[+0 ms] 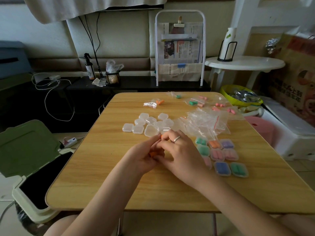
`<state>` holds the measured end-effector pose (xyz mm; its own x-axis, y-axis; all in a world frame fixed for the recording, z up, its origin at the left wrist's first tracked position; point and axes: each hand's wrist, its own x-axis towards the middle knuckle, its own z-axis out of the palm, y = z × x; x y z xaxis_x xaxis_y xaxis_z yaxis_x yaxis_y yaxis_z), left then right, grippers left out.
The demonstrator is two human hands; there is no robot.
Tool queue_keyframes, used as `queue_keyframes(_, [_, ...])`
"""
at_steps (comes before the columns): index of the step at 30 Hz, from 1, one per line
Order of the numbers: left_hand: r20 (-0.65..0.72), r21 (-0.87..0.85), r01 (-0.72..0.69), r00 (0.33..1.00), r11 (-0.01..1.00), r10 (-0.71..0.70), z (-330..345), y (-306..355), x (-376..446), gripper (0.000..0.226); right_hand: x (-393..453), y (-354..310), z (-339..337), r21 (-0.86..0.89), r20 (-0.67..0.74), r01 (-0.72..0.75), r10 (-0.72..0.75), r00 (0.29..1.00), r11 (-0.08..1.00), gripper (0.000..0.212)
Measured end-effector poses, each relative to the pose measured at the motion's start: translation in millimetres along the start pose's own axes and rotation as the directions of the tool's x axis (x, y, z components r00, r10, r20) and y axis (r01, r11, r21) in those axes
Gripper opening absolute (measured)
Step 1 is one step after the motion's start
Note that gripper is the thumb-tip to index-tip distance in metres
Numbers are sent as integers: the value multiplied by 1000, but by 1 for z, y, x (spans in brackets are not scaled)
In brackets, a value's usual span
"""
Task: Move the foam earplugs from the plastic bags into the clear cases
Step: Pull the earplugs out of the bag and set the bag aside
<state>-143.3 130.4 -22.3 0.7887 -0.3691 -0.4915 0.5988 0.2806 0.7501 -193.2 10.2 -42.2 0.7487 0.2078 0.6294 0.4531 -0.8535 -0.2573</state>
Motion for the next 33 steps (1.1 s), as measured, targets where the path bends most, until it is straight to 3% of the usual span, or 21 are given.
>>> queue_keyframes(5, [16, 75, 29, 999, 997, -30, -2, -2, 6, 20, 0, -2, 3, -39, 14, 27, -27, 1000, 999, 18])
queue_keyframes(9, [-4, 64, -4, 1000, 998, 4, -1, 0, 2, 26, -1, -5, 0, 85, 16, 13, -14, 1000, 996, 7])
queue_keyframes(12, [-39, 93, -162, 985, 982, 166, -3, 2, -1, 20, 0, -5, -8, 246, -16, -96, 103, 995, 964, 7])
queue_keyframes(15, [-15, 201, -292, 954, 935, 301, -3, 0, -3, 17, 4, -3, -14, 350, -76, -180, 220, 973, 919, 21])
queue_keyframes(20, [45, 305, -367, 927, 879, 371, 2, -4, -4, 19, 8, 3, -23, 508, -97, -267, 362, 927, 819, 16])
queue_keyframes(24, [105, 378, -379, 924, 845, 368, 4, -5, -3, 25, 8, 8, -27, 500, 2, -347, 399, 917, 794, 15])
queue_keyframes(33, [158, 365, -416, 909, 833, 385, 5, -5, -8, 26, 5, 3, -25, 454, 125, -337, 316, 941, 825, 9])
